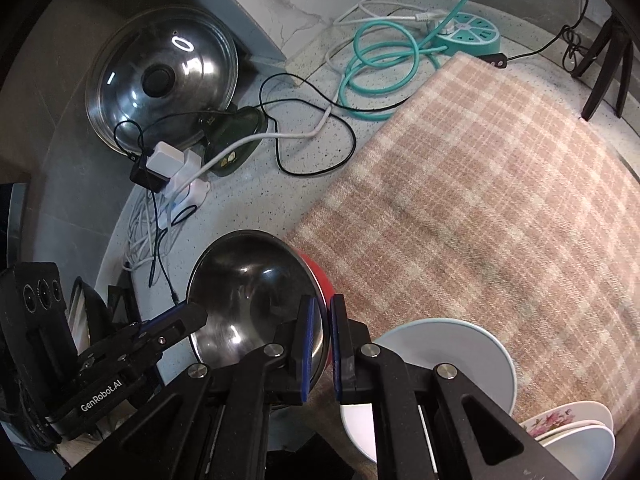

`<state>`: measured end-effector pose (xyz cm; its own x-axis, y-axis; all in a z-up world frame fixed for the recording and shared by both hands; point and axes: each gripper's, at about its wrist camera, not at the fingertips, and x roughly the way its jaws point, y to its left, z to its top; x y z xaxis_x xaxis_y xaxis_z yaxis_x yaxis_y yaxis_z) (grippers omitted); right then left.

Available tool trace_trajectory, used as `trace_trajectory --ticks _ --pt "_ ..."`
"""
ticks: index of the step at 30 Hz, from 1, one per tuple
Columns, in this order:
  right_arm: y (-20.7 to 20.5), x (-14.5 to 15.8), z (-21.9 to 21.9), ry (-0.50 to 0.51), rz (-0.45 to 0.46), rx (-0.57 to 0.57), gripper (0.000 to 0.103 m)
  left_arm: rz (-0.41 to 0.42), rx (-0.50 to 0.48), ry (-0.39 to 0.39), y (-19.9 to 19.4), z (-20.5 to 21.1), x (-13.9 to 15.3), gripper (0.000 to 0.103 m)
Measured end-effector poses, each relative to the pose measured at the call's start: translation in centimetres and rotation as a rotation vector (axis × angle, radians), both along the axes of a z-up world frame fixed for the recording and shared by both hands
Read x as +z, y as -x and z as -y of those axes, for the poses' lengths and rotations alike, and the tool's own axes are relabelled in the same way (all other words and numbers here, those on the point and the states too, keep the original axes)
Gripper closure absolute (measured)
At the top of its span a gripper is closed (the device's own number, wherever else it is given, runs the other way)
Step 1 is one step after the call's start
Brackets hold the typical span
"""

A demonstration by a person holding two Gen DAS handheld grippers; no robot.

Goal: Organize plates and bowls
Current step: 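Lower the steel bowl into the red-sided steel bowl with both grippers, then lift the nested bowls and carry them toward the faucet with both grippers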

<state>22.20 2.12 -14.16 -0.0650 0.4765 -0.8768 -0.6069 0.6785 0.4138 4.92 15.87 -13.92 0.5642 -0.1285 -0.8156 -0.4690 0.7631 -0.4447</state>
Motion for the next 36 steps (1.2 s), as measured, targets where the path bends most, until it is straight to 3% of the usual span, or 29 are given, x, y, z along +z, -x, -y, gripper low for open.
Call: trace_trajectory --ticks 18,36 --pt "-1.3 4.5 5.7 -0.035 0.063 -0.129 0.096 0.066 -0.132 -0.014 -3.5 3.9 3.0 0.094" --pt "-2.8 6.2 16.0 -0.024 0.094 -0.311 0.096 0.107 -0.324 -0.016 -7.8 12.0 4.9 0.094"
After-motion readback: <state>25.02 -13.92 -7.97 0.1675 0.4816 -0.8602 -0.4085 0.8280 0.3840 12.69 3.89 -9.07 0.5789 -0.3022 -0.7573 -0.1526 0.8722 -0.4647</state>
